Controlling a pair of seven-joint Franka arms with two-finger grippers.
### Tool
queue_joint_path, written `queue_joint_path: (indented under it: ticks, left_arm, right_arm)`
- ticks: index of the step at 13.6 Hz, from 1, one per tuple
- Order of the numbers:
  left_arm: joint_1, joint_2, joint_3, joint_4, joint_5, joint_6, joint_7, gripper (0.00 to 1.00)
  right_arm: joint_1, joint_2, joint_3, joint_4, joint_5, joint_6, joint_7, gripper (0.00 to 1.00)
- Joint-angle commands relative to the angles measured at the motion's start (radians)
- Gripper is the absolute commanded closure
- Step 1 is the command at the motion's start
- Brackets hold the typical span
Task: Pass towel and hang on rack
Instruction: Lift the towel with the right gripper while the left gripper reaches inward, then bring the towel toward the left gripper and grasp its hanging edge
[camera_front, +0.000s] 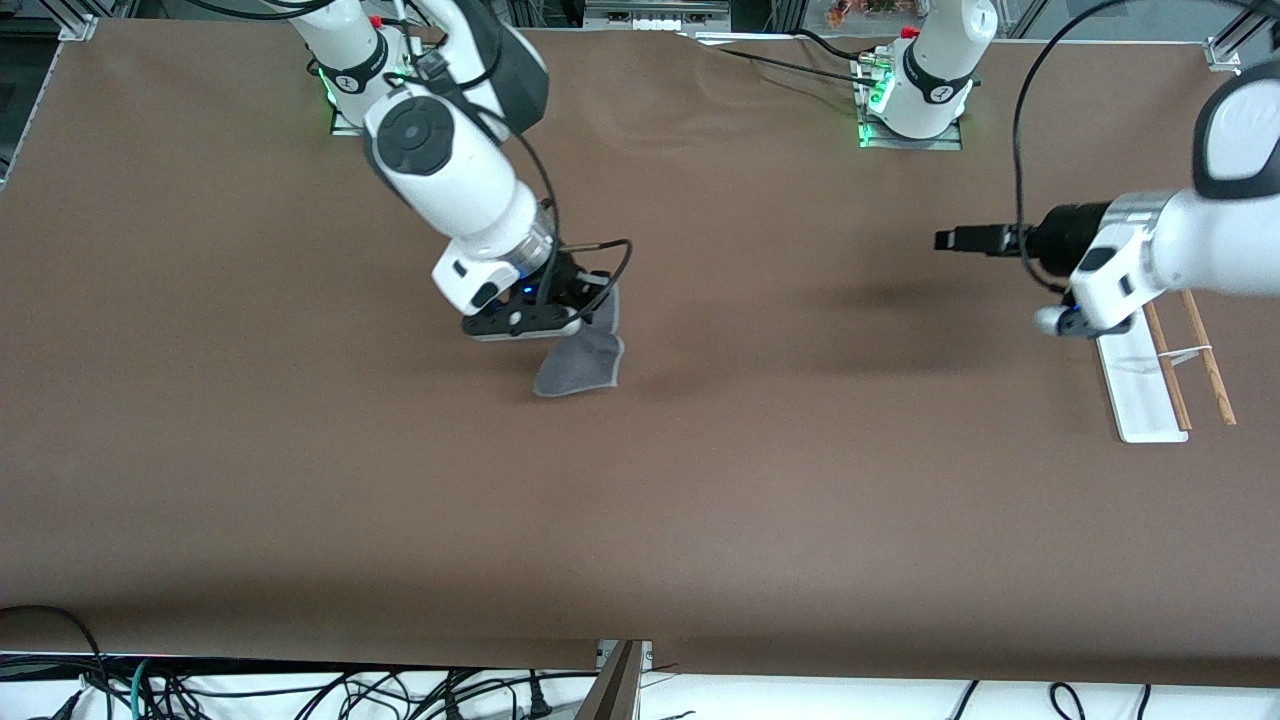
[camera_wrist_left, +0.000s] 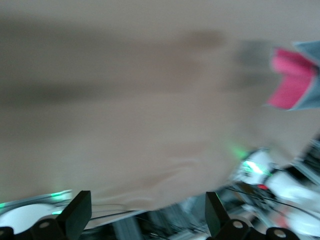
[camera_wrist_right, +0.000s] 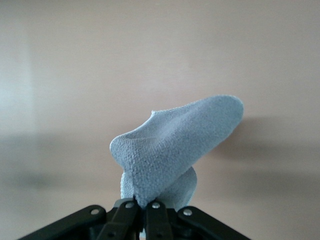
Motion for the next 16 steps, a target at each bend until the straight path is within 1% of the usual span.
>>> queue_joint_path:
  ticks: [1,3,5,6,8,10,12,13,14,16]
  left_arm:
    - [0.034,0.112,-0.004,0.019,-0.167,0.035,0.013,0.0]
    - [0.025,0.158,-0.008,0.019,-0.268,0.078,0.013,0.0]
    - [0.005,0.202,-0.016,0.013,-0.336,0.132,0.013,0.0]
    - [-0.012,0.219,-0.019,0.013,-0.351,0.158,0.013,0.0]
    - [-0.061,0.245,-0.019,0.013,-0.417,0.218,0.01,0.0]
    - [-0.073,0.29,-0.019,0.016,-0.497,0.236,0.001,0.0]
    - [-0.078,0.337,-0.019,0.024,-0.593,0.268,-0.01,0.02]
    - [-0.083,0.368,-0.019,0.047,-0.641,0.288,-0.013,0.09]
    - [-0.095,0.4,-0.019,0.092,-0.658,0.293,-0.042,0.2]
    - [-0.104,0.477,-0.019,0.195,-0.681,0.293,-0.183,0.27]
  right_arm:
    - [0.042,0.078,-0.004,0.119,-0.001,-0.001,0.096,1.0]
    - [0.081,0.118,-0.005,0.171,-0.004,0.03,0.176,1.0]
    - [0.117,0.156,-0.007,0.201,-0.004,0.125,0.219,1.0]
    - [0.127,0.162,-0.007,0.204,-0.004,0.166,0.227,1.0]
    - [0.146,0.173,-0.008,0.204,-0.004,0.197,0.227,1.0]
    - [0.167,0.179,-0.008,0.204,-0.004,0.234,0.228,1.0]
    - [0.178,0.184,-0.008,0.204,-0.004,0.242,0.23,1.0]
    - [0.18,0.187,-0.008,0.204,-0.004,0.252,0.23,1.0]
    - [0.183,0.188,-0.008,0.204,-0.004,0.266,0.23,1.0]
    - [0.183,0.19,-0.008,0.204,-0.004,0.274,0.228,1.0]
